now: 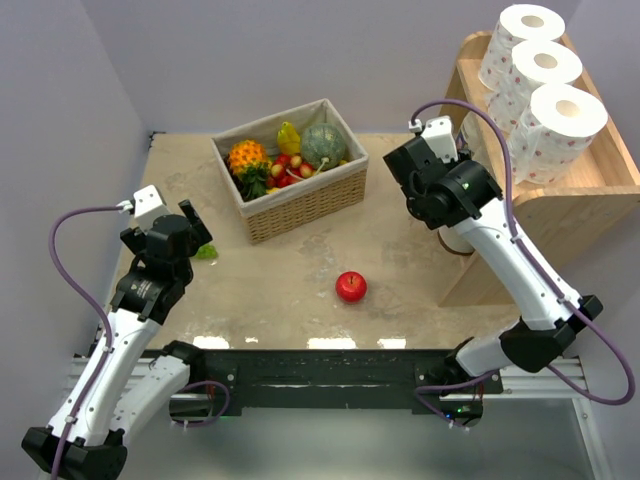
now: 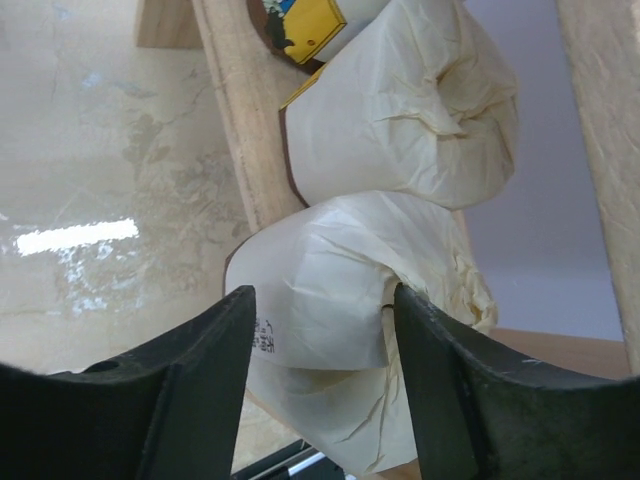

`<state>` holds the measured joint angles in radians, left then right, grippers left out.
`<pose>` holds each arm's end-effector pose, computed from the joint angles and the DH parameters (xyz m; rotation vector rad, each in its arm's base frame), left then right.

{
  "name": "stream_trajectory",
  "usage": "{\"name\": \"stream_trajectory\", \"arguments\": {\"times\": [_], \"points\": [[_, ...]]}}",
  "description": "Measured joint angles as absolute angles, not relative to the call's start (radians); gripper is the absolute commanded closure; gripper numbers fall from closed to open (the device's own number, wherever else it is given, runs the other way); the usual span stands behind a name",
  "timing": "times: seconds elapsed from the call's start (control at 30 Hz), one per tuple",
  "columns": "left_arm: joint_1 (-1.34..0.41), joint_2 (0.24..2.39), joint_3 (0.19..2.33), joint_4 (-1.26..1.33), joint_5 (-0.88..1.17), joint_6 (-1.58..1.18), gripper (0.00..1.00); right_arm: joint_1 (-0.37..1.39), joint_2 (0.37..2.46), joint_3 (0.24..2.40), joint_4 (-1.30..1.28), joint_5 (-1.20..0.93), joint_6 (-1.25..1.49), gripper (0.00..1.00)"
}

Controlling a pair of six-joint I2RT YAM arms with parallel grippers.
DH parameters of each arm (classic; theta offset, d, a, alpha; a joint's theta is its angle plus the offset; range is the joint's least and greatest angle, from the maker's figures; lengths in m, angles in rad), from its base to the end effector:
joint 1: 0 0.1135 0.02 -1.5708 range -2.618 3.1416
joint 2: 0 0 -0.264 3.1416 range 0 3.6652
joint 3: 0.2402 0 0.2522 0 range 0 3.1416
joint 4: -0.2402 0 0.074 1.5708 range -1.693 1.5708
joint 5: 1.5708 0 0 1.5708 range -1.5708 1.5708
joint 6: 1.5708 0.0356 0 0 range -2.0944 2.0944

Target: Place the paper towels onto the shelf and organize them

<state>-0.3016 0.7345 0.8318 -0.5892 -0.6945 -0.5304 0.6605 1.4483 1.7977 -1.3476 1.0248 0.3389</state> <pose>0.1513 -0.0232 0.3261 -0.6264 1.8423 0.1695 0.2141 0.1278 0.4380 0.0070 2.1036 -0.7319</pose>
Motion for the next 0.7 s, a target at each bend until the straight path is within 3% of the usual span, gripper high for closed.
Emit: {"name": "stream_trajectory", "arguments": {"times": [0.17, 0.7], "points": [[-0.302, 0.735, 0.832, -0.589, -0.694, -0.53, 0.0, 0.661, 1.448, 1.838, -1.348, 0.97, 0.329, 0.46], [-0.302, 0.735, 0.832, -0.589, -0.696, -0.53, 0.0, 0.661, 1.452, 1.924, -1.344, 0.98, 0.286, 0.41]]}}
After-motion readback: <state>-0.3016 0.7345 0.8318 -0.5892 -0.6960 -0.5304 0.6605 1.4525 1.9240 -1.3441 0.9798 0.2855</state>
